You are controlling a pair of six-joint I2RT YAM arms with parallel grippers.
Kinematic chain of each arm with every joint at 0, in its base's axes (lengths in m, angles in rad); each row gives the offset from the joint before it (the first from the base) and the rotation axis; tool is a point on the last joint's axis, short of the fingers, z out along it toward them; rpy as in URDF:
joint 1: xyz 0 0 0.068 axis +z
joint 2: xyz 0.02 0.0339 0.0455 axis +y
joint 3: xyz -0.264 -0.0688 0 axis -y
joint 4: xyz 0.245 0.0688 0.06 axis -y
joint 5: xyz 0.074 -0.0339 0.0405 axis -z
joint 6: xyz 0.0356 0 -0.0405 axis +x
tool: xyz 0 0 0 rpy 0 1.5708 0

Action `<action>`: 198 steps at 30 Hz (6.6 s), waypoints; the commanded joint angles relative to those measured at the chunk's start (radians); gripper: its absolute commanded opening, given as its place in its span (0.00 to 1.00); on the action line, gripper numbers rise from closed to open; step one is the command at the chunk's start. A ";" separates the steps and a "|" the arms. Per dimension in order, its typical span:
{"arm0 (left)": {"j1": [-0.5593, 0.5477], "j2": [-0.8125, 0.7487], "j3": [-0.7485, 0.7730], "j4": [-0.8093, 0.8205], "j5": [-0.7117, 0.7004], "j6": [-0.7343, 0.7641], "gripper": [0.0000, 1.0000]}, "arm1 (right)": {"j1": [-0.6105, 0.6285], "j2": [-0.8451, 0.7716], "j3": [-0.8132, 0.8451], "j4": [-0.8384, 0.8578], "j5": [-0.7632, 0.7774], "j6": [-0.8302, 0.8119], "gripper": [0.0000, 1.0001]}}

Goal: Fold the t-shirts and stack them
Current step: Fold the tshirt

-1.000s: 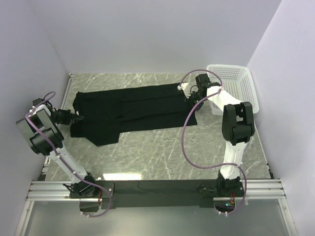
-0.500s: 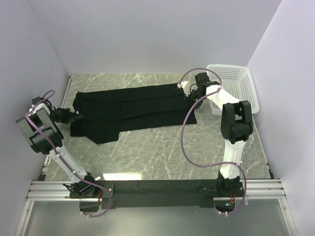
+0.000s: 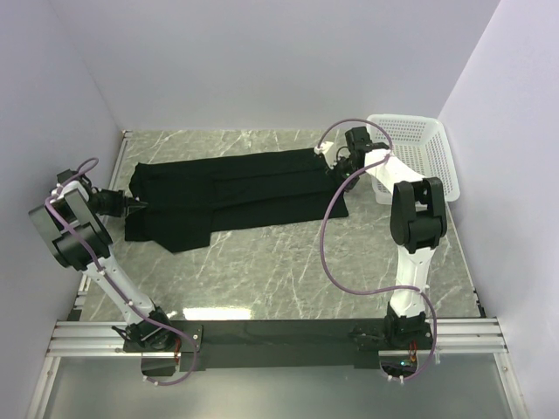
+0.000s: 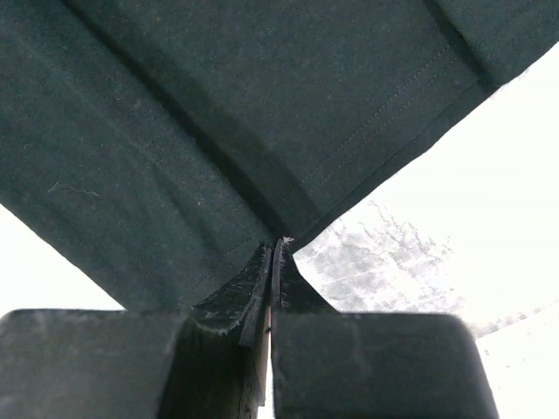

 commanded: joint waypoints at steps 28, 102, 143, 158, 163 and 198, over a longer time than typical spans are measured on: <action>-0.006 0.022 0.250 -0.024 0.034 -0.004 0.53 | -0.006 -0.018 0.139 0.050 0.010 0.129 0.45; -0.181 -0.089 0.025 0.180 0.020 -0.128 0.01 | -0.003 -0.490 -0.395 0.005 -0.433 0.119 0.44; -0.224 0.100 0.496 0.027 -0.082 -0.035 0.57 | -0.003 -0.466 -0.372 -0.021 -0.440 0.124 0.41; -0.373 -0.093 0.077 0.005 -0.328 0.015 0.53 | -0.002 -0.459 -0.381 -0.018 -0.453 0.133 0.41; -0.404 -0.056 0.091 0.004 -0.375 0.015 0.53 | -0.003 -0.466 -0.386 -0.019 -0.453 0.132 0.41; -0.439 0.101 0.387 0.013 -0.267 -0.037 0.01 | -0.003 -0.469 -0.378 -0.024 -0.444 0.130 0.40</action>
